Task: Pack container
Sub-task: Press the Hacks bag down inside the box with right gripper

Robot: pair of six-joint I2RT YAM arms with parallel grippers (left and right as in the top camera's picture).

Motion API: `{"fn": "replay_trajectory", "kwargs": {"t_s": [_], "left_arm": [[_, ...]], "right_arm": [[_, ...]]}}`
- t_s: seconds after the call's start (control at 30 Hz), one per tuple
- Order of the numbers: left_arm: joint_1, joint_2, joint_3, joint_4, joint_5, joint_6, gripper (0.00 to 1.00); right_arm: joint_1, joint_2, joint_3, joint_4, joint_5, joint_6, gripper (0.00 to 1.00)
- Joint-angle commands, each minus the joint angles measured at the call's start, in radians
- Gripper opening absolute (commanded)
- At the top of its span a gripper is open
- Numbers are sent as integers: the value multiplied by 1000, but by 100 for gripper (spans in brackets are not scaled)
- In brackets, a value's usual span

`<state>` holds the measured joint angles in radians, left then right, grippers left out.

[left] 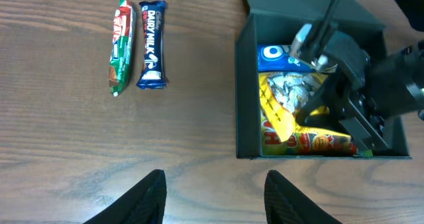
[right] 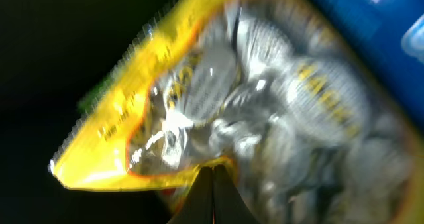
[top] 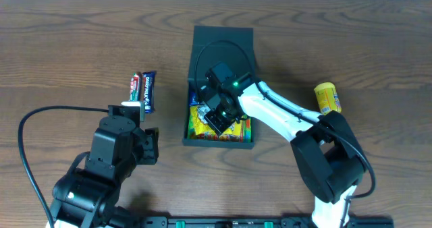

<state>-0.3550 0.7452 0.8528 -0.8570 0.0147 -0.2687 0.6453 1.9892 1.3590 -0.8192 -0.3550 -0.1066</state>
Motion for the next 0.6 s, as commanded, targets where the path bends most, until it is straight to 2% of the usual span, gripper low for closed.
{"fn": "replay_trajectory", "kwargs": {"t_s": [0.0, 0.2, 0.23, 0.43, 0.57], "left_arm": [[3, -1, 13, -3, -19, 3, 49], [3, -1, 13, -7, -19, 3, 49], [3, -1, 13, -7, -18, 3, 49], [3, -1, 13, -6, -19, 3, 49], [3, -1, 13, -7, -19, 3, 49]], "right_arm": [[-7, -38, 2, -31, -27, -50, 2], [-40, -257, 2, 42, 53, -31, 1], [-46, -255, 2, 76, 114, 9, 1], [-43, -73, 1, 116, 116, 56, 1], [-42, 0, 1, 111, 33, 69, 2]]}}
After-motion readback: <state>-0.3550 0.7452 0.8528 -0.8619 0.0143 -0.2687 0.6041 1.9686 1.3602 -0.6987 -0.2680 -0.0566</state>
